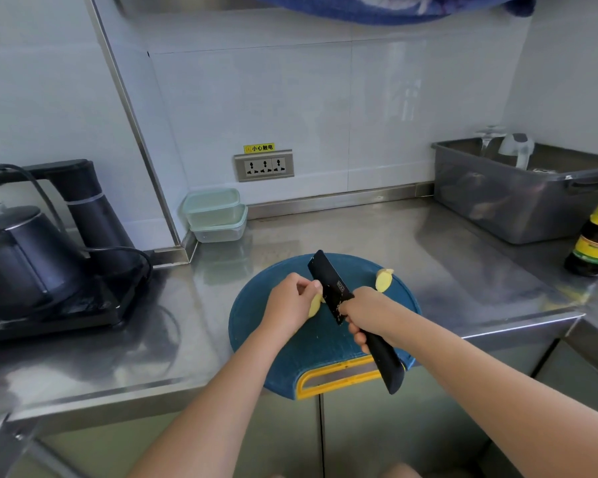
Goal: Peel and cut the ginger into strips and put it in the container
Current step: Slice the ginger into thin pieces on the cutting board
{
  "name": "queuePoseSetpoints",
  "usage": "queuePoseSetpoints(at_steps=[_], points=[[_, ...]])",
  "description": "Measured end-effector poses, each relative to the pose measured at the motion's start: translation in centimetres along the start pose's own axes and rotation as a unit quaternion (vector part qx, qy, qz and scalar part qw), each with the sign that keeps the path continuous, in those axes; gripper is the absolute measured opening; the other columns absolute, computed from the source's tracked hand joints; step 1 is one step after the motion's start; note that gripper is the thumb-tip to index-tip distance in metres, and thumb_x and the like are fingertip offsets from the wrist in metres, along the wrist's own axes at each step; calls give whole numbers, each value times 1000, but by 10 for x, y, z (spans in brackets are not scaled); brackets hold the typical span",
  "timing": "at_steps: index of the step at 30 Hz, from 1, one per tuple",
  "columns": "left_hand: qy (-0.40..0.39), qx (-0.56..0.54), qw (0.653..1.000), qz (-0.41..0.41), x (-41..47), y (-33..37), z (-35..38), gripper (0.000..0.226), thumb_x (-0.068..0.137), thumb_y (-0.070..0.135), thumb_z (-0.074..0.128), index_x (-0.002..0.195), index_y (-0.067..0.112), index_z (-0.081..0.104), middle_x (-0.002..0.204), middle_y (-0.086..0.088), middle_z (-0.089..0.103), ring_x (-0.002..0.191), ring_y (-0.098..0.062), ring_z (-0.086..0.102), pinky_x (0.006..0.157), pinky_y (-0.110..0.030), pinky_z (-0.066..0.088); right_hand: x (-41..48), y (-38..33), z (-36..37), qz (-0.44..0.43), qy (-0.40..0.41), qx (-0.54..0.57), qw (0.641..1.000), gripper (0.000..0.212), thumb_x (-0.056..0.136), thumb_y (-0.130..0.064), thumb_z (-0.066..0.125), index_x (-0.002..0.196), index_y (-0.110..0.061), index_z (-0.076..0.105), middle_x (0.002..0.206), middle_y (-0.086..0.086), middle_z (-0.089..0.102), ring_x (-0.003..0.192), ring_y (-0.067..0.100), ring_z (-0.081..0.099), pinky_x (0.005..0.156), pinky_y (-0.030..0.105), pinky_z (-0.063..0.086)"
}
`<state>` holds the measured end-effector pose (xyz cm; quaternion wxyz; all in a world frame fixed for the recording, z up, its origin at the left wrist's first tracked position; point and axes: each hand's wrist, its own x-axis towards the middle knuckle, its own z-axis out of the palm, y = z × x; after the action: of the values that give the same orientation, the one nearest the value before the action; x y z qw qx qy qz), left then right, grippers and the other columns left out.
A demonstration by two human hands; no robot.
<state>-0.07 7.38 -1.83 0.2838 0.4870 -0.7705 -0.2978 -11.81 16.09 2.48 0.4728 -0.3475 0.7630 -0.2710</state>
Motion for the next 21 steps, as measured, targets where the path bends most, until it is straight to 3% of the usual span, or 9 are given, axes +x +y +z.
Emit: queuePoseSetpoints(at_steps=[6, 11, 21], points=[[-4, 0, 1000, 9, -1, -1, 4, 26, 96, 38, 50, 107, 16, 57, 104, 4, 60, 94, -9, 53, 77, -23, 39, -3, -7, 10, -18, 14, 38, 999, 18, 99, -15, 35, 87, -9, 47, 60, 6, 46, 44, 16, 42, 46, 25, 42], [-1, 2, 1000, 17, 0, -2, 6, 23, 94, 37, 53, 104, 17, 56, 102, 2, 61, 93, -9, 55, 69, -19, 40, 0, -11, 19, -1, 27, 32, 999, 20, 100, -13, 33, 86, -8, 46, 65, 8, 47, 49, 18, 44, 52, 29, 45], [-17, -27, 999, -4, -1, 0, 7, 10, 91, 36, 54, 94, 27, 50, 104, 0, 56, 96, -12, 54, 80, -28, 45, 7, -17, 25, 20, 37, 24, 999, 18, 99, -10, 34, 90, -3, 48, 65, 12, 48, 51, 21, 45, 57, 33, 47]])
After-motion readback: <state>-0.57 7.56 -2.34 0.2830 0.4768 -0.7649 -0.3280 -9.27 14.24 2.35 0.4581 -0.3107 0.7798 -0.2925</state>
